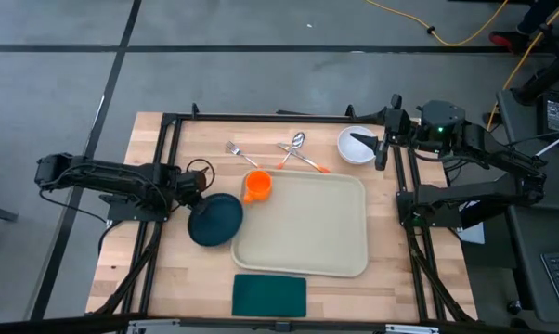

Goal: Set up tray
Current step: Put the black plate on the white tray below the orange mug

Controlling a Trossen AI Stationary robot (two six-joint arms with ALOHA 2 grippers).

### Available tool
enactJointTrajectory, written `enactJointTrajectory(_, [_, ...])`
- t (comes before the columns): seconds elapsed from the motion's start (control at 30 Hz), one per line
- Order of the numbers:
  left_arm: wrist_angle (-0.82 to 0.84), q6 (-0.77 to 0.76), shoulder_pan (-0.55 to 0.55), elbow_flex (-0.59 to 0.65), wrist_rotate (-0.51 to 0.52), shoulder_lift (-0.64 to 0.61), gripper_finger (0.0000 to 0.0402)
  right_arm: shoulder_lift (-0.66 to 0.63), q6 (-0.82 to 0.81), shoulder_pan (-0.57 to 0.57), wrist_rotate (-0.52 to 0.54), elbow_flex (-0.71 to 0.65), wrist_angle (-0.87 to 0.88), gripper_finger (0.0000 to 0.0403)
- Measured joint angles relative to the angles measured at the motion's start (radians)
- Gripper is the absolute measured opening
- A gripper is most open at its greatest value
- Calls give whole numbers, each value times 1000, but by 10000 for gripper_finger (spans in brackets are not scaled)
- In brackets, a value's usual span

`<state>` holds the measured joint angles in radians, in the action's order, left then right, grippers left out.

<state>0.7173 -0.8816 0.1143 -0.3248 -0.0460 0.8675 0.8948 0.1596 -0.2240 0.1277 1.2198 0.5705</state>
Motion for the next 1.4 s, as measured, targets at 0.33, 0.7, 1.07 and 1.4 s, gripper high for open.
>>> enactJointTrajectory(0.33, [-8, 3, -23, -36, -59, -23, 3, 0, 0, 0, 1, 0, 0, 206])
enactJointTrajectory(0.7, [186, 2, -70, -218, 10, -103, 3, 0, 3, 0, 1, 0, -1, 206])
enactJointTrajectory(1.07, [192, 139, -75, -674, 194, -176, 3, 8, 5, 0, 2, 0, -1, 206])
enactJointTrajectory(1.4, [213, 238, -75, -1075, 206, -84, 3, 51, 4, 0, 2, 0, 7, 206])
